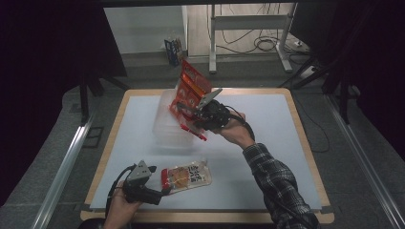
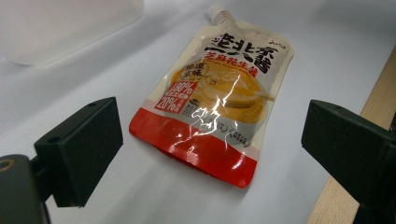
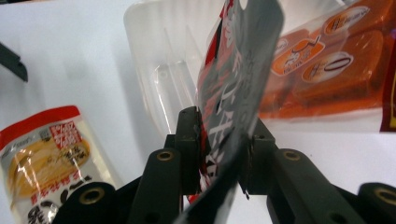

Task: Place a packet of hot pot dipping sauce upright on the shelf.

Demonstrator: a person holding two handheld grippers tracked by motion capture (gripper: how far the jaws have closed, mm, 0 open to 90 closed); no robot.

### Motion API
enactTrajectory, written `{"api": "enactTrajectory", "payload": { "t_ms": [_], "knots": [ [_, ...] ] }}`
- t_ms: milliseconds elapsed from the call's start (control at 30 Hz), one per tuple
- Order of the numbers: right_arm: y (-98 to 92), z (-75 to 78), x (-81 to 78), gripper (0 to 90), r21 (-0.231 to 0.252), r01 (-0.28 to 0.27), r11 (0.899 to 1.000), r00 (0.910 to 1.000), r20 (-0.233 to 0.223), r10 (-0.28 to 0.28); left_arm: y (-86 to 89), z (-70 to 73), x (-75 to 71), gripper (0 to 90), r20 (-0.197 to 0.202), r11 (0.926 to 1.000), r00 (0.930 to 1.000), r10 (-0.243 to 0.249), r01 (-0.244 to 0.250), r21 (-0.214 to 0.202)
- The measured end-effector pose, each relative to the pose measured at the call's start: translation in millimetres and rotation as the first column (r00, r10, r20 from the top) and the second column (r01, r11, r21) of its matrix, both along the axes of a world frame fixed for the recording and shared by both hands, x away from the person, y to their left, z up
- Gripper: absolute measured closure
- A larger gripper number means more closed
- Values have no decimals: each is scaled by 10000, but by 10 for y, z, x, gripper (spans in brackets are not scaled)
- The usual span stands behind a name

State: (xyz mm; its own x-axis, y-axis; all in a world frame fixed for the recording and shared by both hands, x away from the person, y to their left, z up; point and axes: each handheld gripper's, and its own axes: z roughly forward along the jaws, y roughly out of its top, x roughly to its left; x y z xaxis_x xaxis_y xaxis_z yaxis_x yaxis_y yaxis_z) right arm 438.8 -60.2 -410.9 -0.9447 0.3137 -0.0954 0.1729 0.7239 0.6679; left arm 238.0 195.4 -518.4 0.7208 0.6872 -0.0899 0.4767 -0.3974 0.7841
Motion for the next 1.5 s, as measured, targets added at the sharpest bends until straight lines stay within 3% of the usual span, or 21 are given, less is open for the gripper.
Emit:
{"api": "enactTrajectory", "payload": {
  "t_ms": [100,233,333,667,900,1067,1200,1267,1367,1500],
  "knots": [
    [-57,4,6,718,-63,-66,10000,9999,-118,66,-4,-2,0,52,-17,10000,10000,-8,8,39],
    [-61,-20,36,718,-507,-168,9986,9995,-276,154,-16,-5,1,52,-17,10000,10000,-8,8,78],
    [-25,-36,60,718,-409,-142,9991,9996,-251,131,-15,-4,0,52,-21,9999,10000,3,-3,107],
    [314,-43,125,719,-492,-277,9984,9995,140,284,-19,-8,-2,53,-14,9999,10000,-12,12,153],
    [565,-150,163,721,-452,-255,9987,9994,239,266,-23,-7,-5,53,13,9996,10000,-22,22,290],
    [686,-169,152,723,-306,-318,9990,9991,277,326,-25,-10,-4,53,3,9995,10000,-17,17,308],
    [740,-198,155,715,-466,-308,9984,9986,406,327,-30,-9,-8,54,29,9994,10000,-36,34,354],
    [709,-205,180,673,-321,-70,9995,9997,250,78,-30,-10,-8,53,31,9993,10000,-33,32,363],
    [632,-200,204,533,-56,253,9997,9997,54,-253,-30,-9,-8,53,33,9993,10000,-34,33,365],
    [485,-157,197,478,282,537,9982,9983,-257,-530,-31,-10,-5,54,29,9992,10000,-44,43,400]
  ]
}}
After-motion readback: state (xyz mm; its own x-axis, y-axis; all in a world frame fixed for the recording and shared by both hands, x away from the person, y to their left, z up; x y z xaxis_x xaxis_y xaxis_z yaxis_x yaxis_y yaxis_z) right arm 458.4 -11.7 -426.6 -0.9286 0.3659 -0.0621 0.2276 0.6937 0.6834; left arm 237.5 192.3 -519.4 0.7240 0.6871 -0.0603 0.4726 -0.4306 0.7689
